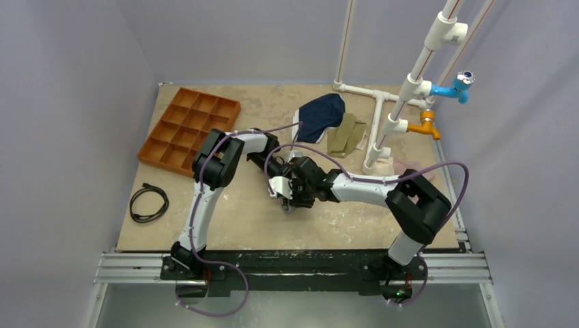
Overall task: Roll the underwear
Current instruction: Pick up the underwear from the center of the board.
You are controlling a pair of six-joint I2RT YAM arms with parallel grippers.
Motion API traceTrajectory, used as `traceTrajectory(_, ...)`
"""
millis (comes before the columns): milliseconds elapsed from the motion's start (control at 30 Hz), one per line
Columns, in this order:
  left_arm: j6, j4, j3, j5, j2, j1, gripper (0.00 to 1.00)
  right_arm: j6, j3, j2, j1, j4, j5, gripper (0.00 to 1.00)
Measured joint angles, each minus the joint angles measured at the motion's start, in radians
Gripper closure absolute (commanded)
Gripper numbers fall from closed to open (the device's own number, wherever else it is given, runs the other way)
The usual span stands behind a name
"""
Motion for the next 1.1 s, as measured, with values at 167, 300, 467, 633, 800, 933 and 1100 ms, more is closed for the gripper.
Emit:
traceTrajectory(167, 0.008, -0.013, 0.0, 0.001, 0.0, 0.006, 0.99, -0.023, 0.018, 0.007, 0.0, -0.028, -0.002, 1.0)
traceTrajectory(300, 0.011, -0.015, -0.001, 0.002, 0.0, 0.007, 0.79, -0.021, 0.035, 0.018, 0.0, -0.054, -0.01, 1.0)
traceTrajectory(467, 0.024, -0.011, -0.005, -0.006, -0.008, 0.011, 0.61, -0.015, 0.045, 0.02, -0.002, -0.068, -0.013, 1.0)
traceTrajectory(633, 0.026, -0.008, -0.014, -0.054, -0.046, 0.018, 0.51, -0.003, 0.047, 0.02, -0.005, -0.069, -0.022, 1.0)
traceTrajectory(800, 0.044, -0.023, -0.017, -0.11, -0.077, 0.031, 0.46, 0.008, 0.054, 0.023, -0.011, -0.071, -0.031, 1.0)
traceTrajectory(933, 0.063, -0.03, -0.037, -0.164, -0.117, 0.042, 0.45, 0.018, 0.054, 0.023, -0.024, -0.072, -0.045, 1.0)
traceTrajectory(1100, 0.098, -0.031, -0.075, -0.248, -0.179, 0.067, 0.45, 0.032, 0.051, 0.014, -0.04, -0.076, -0.058, 1.0)
